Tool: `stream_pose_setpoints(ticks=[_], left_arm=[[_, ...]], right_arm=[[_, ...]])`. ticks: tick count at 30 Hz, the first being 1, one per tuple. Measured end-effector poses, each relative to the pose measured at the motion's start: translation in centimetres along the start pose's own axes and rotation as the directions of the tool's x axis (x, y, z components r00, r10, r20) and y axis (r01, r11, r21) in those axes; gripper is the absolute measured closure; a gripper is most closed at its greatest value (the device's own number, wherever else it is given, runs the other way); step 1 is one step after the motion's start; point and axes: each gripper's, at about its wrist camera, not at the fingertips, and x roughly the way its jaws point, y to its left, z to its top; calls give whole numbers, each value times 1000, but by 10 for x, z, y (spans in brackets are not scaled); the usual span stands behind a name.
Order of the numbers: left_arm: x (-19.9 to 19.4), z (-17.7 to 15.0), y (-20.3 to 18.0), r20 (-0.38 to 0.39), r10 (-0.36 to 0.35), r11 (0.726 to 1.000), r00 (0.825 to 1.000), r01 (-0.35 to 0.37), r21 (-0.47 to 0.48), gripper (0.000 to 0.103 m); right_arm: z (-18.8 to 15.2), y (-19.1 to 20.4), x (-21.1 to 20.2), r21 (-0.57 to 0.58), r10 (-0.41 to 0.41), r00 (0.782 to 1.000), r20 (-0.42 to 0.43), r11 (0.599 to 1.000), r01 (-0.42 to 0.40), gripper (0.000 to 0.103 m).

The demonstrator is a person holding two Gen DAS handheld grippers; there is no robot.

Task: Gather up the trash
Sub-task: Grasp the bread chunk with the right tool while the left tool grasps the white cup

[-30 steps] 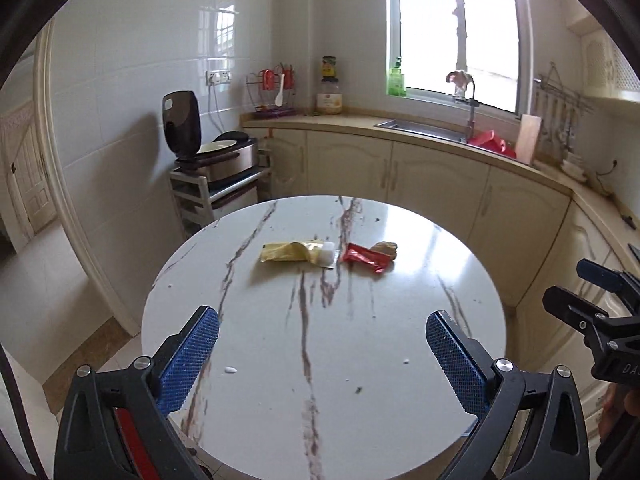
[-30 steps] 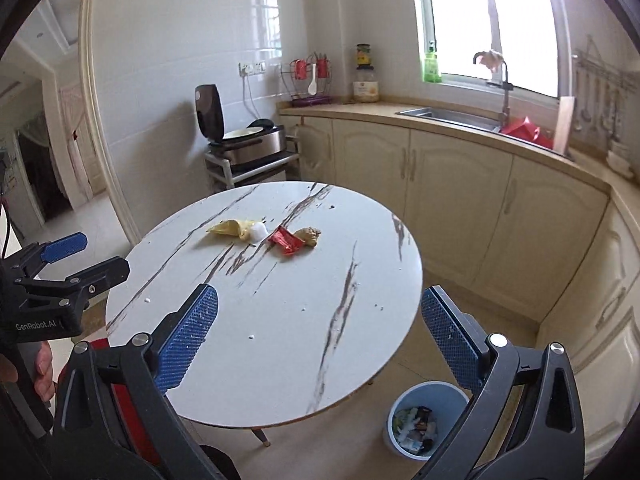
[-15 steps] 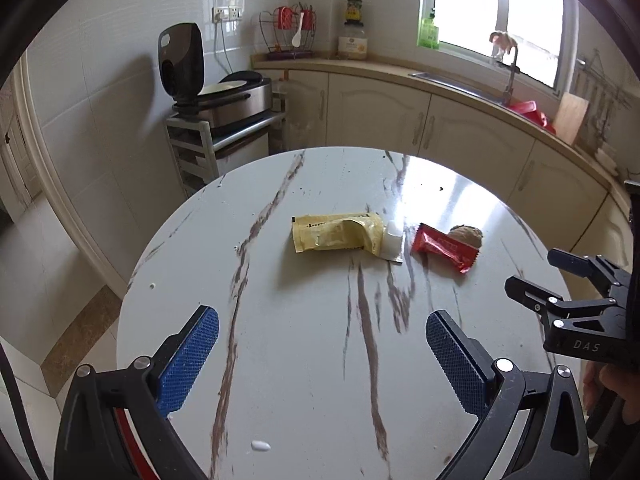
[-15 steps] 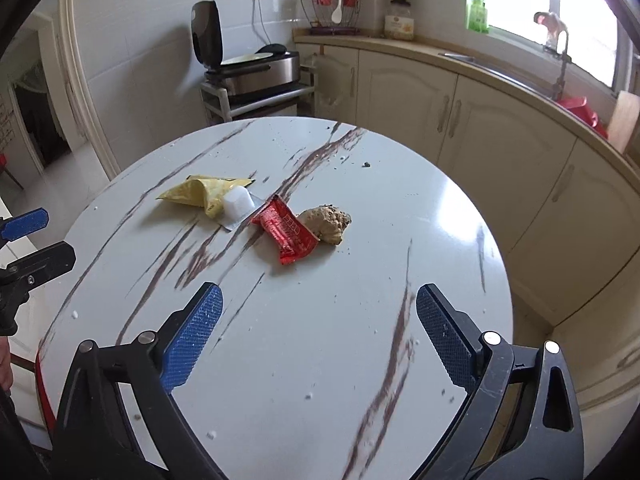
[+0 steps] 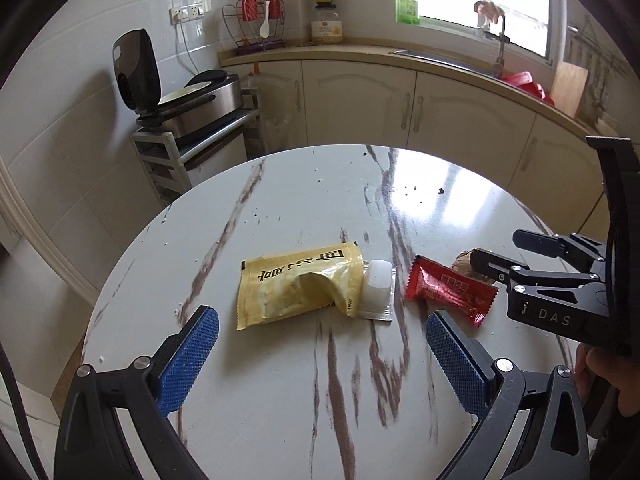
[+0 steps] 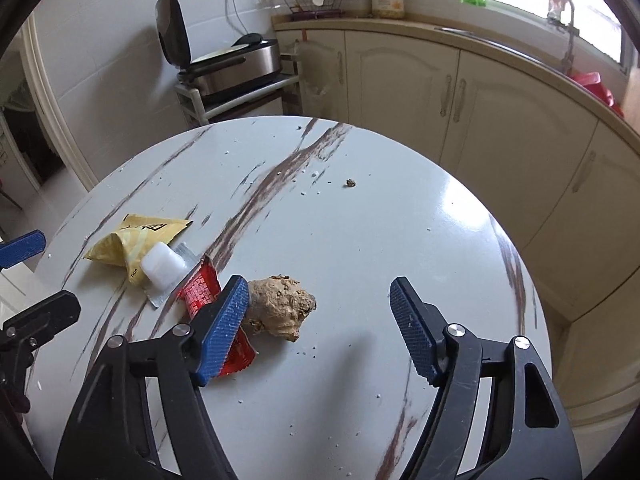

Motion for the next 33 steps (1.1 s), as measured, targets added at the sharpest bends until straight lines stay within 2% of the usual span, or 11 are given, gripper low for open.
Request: stream_pose_setpoints(ticks=[8,11,13,18,22,26,28,29,30,31,33], left_arm=[[19,0,-20,-9,1,999,1000,-1,49,1],[20,-1,-25,-11,17,997,1000,-16,71,1],[22,-1,-29,-14,24,997,1000,-23,72,1],[29,1,-40,-16,17,993,1000,-15,117,1],[45,6,-46,-50,8,990,999,-1,140,8],[67,19,-48,-108,-8,991,994,23,133,26],[77,23,-50,-133,-4,991,991,22,134,40],[79,24,-49,-139,-24,992,990,41,116,49],[81,26,-48,-147,-47,993,988,62,97,71],[81,28,-47,-158,-75,993,985,89,80,86],[82,28,-48,-169,-72,993,983,87,82,88]], right_arm=[[-6,4,6,-31,93,995,-39,995,-94,35],[-9,11,6,-62,121,992,-44,990,-124,50],[-9,17,6,-82,161,986,-51,983,-164,73],[-15,6,-4,-68,137,990,-27,988,-139,75],[-23,-19,-17,-32,111,994,-21,993,-111,75],[-31,-34,-27,-14,114,993,-10,993,-114,75],[-34,-37,-28,-7,123,992,-11,992,-123,75],[-36,-39,-28,-3,128,992,-13,992,-128,75],[-36,-39,-28,2,133,991,-15,991,-133,75],[-37,-40,-29,2,138,990,-12,990,-138,75],[-39,-38,-31,-1,143,990,-7,990,-143,75]])
